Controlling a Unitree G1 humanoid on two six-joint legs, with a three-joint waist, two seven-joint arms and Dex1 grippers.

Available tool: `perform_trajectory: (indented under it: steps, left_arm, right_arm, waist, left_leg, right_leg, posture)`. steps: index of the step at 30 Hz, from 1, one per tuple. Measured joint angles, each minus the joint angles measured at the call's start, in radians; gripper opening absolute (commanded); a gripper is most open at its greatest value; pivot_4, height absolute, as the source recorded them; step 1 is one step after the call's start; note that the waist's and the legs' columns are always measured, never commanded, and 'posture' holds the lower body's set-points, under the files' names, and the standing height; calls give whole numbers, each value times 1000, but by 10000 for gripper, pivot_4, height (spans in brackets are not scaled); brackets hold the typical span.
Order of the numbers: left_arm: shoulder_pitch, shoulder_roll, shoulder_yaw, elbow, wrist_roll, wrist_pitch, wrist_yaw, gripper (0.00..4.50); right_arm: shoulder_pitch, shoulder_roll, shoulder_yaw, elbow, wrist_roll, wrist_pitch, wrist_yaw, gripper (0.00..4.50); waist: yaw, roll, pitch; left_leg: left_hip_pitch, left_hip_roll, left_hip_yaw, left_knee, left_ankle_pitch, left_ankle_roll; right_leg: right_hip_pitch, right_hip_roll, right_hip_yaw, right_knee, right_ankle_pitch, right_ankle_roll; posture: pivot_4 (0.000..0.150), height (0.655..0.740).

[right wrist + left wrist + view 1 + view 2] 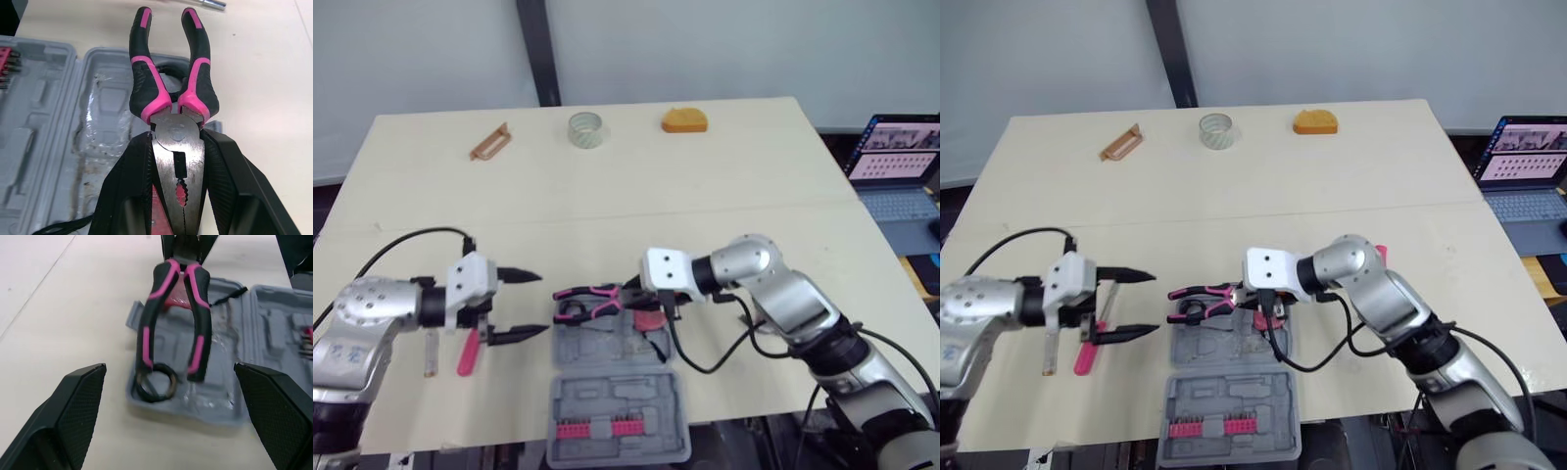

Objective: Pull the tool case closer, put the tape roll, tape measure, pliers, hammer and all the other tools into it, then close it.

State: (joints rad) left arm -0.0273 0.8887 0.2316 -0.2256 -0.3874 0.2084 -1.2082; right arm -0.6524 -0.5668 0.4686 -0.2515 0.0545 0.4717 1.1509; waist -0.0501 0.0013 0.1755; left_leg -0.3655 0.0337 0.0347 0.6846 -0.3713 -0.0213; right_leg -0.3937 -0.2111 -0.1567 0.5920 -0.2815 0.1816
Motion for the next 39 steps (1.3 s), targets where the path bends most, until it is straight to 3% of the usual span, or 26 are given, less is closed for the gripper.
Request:
perform_trajectory:
  steps: [9, 39]
  left_arm:
    - [150, 3, 69, 5, 8, -160, -47, 45000]
    - [116, 3, -18, 27, 36, -171, 17, 45000]
  right_arm:
    - [133, -13, 4, -61, -23, 31, -55, 9652]
    - [183, -33, 113, -133, -135, 91, -94, 9652]
  waist:
    - [23, 0, 0]
    - [22, 0, 0]
  left_leg:
    - [0, 0, 0, 1, 0, 0]
    - [0, 0, 0, 1, 0, 0]
  right_leg:
    - [1, 0, 0, 0, 0, 0]
    - [1, 0, 0, 0, 0, 0]
  posture:
    - [1500, 7400]
    - [1500, 7400]
